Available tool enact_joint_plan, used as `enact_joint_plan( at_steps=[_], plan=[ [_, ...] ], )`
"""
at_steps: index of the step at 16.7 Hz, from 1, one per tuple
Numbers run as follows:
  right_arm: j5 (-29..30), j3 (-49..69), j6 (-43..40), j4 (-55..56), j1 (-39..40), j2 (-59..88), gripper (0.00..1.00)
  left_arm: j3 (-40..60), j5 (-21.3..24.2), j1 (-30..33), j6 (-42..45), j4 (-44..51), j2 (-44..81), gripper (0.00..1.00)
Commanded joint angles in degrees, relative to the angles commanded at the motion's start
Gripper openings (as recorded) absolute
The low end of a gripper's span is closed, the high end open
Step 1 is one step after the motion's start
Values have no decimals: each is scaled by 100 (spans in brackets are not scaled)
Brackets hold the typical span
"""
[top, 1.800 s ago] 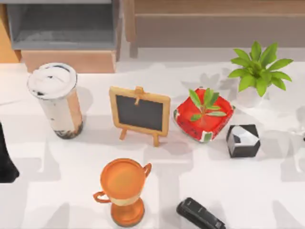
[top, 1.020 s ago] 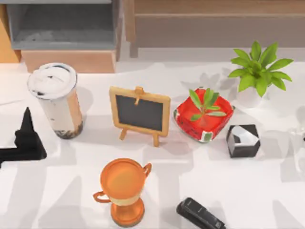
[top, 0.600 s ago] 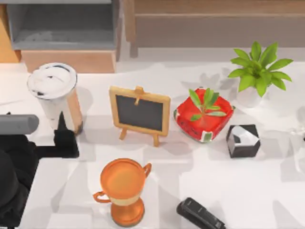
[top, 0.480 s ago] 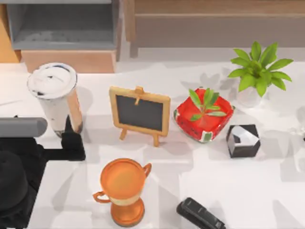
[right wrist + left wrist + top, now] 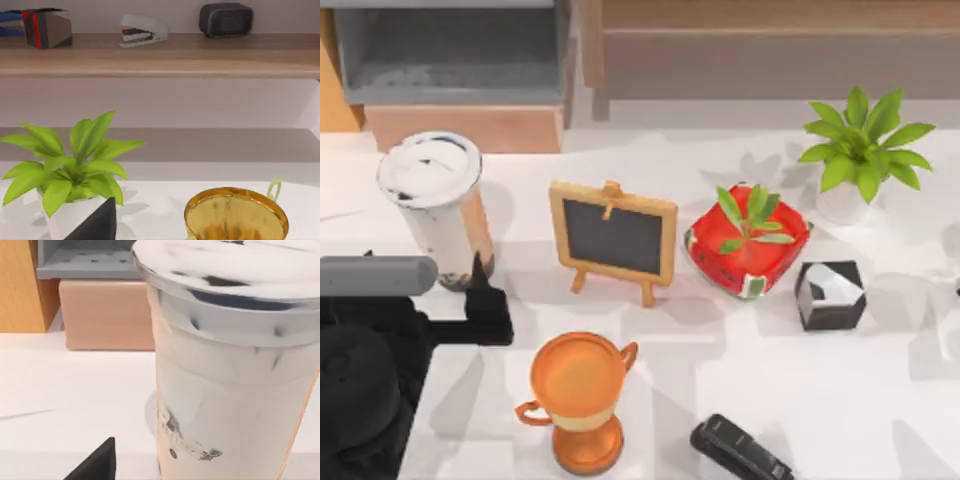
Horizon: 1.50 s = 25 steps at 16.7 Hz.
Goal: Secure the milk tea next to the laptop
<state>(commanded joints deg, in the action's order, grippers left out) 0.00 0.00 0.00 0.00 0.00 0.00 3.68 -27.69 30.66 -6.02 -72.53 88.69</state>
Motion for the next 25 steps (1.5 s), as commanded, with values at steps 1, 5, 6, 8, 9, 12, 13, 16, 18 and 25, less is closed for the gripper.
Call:
enact_joint_plan(
  at_steps=[1,5,6,8,9,12,13,16,18,25],
  plan=[
    [0,0,0,0,0,0,100,-19,10,-23,4,15,-14,100],
    [0,0,0,0,0,0,100,364,226,-223,56,-117,422,100],
    [0,0,0,0,0,0,100,551,325,-321,79,-175,674,100],
    [0,0,0,0,0,0,100,960,555,-549,130,-284,1229,100],
    [0,0,0,0,0,0,100,1161,673,-665,156,-329,1478,100],
    [0,0,0,0,0,0,100,1537,901,-892,207,-406,1874,100],
    [0,0,0,0,0,0,100,1549,910,-900,209,-409,1887,100],
    [0,0,0,0,0,0,100,1549,910,-900,209,-409,1887,100],
    [0,0,0,0,0,0,100,1549,910,-900,209,-409,1887,85],
    [0,0,0,0,0,0,100,1549,910,-900,209,-409,1887,32]
  ],
)
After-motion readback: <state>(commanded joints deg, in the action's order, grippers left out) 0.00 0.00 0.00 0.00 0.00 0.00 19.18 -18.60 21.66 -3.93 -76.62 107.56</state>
